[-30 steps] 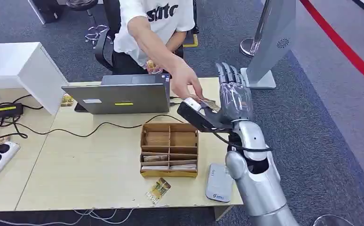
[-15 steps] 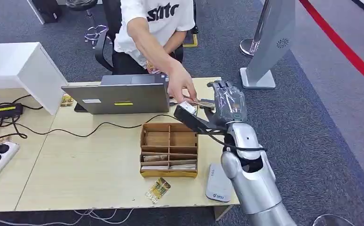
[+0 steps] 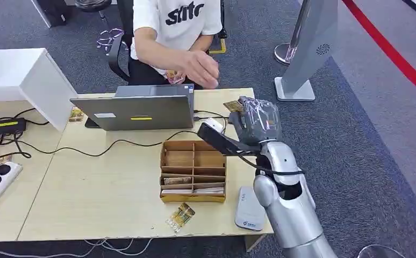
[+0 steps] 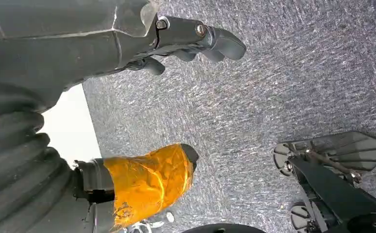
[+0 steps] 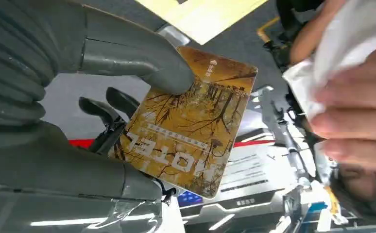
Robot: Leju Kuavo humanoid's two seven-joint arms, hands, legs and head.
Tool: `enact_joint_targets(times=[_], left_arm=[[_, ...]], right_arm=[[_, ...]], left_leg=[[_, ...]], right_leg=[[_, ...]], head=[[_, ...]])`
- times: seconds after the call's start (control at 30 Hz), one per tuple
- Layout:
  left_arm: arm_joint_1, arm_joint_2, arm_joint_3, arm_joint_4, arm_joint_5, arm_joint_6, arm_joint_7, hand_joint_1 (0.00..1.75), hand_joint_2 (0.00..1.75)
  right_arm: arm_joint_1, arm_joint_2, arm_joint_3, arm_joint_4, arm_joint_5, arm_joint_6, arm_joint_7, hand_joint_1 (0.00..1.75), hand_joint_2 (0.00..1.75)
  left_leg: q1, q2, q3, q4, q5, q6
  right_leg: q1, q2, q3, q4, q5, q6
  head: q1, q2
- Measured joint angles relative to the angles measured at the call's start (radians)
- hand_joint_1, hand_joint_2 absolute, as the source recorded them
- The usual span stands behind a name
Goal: Pass the card to the sensor for recognition and then transmit it.
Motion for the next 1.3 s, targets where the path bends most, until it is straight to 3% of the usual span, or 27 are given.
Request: enact_joint_targets(times=[0.27, 0.53, 0.67, 0.8, 1.0, 1.3], left_arm=[[0.001, -0.002, 0.000, 0.005, 0.018, 0.016, 0.001, 0.00, 1.75], [0.007, -0.007, 0.006, 0.008, 0.061, 0.045, 0.001, 0.00, 1.75], [0.008, -0.012, 0.011, 0.008, 0.068, 0.055, -0.006, 0.00, 1.75], [0.008, -0.014, 0.014, 0.008, 0.071, 0.056, -0.008, 0.00, 1.75], [0.007, -0.018, 0.024, 0.008, 0.074, 0.056, -0.009, 0.00, 1.75], [0.007, -0.018, 0.025, 0.008, 0.074, 0.056, -0.012, 0.00, 1.75]], right_arm=[[0.143, -0.006, 0.006, -0.212, -0.220, -0.022, -0.091, 1.75, 1.75], [0.478, -0.030, -0.006, -0.438, -0.379, -0.104, -0.249, 1.75, 1.75], [0.602, -0.036, -0.018, -0.486, -0.461, -0.098, -0.259, 1.75, 1.75], [0.659, -0.040, -0.023, -0.497, -0.483, -0.094, -0.261, 1.75, 1.75], [0.693, -0.043, -0.035, -0.480, -0.518, -0.082, -0.261, 1.75, 1.75], [0.700, -0.048, -0.038, -0.438, -0.466, -0.106, -0.256, 1.75, 1.75]], left_leg=[[0.000, 0.000, -0.001, 0.000, -0.001, 0.000], [0.000, 0.000, -0.002, 0.000, -0.002, 0.000], [0.000, -0.001, -0.002, 0.000, -0.002, 0.000], [0.000, 0.000, -0.001, 0.000, -0.002, 0.000], [0.000, 0.000, -0.001, 0.000, -0.001, -0.001], [0.000, 0.000, -0.001, 0.000, -0.001, -0.001]], right_leg=[[0.000, 0.000, -0.001, -0.001, 0.000, 0.000], [0.000, 0.000, -0.001, -0.001, -0.001, 0.001], [0.000, -0.001, -0.001, -0.001, -0.002, 0.001], [0.000, 0.000, -0.001, -0.001, -0.001, 0.001], [0.000, 0.000, -0.001, -0.001, -0.001, 0.001], [0.000, 0.000, -0.001, -0.001, -0.001, 0.001]], head=[[0.000, 0.000], [0.000, 0.000], [0.000, 0.000], [0.000, 0.000], [0.000, 0.000], [0.000, 0.000]])
